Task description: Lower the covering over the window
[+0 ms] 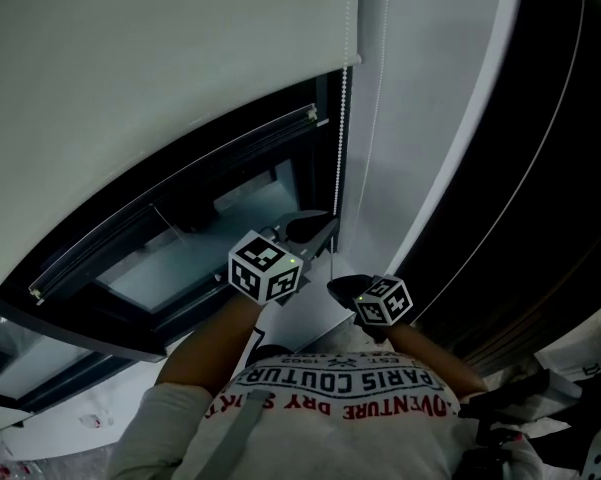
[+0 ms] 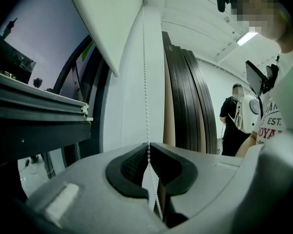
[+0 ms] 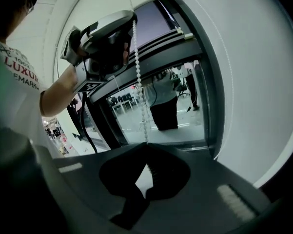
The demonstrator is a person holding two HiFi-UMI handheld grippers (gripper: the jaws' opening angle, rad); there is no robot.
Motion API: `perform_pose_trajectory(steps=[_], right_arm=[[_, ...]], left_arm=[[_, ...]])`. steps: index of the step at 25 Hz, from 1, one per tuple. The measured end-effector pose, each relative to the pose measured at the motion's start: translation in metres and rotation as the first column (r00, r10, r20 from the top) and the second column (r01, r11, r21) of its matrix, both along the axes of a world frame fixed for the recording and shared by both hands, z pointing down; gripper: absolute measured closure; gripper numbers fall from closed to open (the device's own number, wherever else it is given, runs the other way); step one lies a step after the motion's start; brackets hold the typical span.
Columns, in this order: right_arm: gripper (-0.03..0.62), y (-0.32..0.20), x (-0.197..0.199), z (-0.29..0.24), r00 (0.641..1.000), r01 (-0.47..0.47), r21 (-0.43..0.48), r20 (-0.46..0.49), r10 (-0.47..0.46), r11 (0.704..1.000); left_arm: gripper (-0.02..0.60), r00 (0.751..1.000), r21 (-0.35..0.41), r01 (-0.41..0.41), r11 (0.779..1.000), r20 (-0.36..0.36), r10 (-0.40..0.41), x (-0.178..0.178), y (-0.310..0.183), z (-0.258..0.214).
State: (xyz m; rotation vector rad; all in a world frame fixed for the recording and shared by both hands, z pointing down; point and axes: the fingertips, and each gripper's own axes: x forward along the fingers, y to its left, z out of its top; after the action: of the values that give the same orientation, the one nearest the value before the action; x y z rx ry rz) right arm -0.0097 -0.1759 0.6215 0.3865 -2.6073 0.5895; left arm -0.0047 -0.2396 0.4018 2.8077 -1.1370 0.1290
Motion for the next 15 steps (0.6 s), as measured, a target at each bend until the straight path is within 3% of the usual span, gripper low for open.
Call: perform_pose_trajectory(steps=[3, 15], right_arm=[[0.588, 0.008, 0.001, 0.013, 1.000, 0.018, -0.040, -0.020, -0.019, 0.999], [0.586, 0.008, 0.002, 0.016, 1.000, 0.012, -0.058, -0.028, -0.014, 0.998]], left_arm=[[0.561, 0.999, -0.001, 0.009, 1.000, 0.037, -0.009, 0.003, 0.003, 0.015], [0.561, 0.999, 0.000, 0.043, 0.999, -0.005, -0.043, -0.002, 0.003, 0.022]])
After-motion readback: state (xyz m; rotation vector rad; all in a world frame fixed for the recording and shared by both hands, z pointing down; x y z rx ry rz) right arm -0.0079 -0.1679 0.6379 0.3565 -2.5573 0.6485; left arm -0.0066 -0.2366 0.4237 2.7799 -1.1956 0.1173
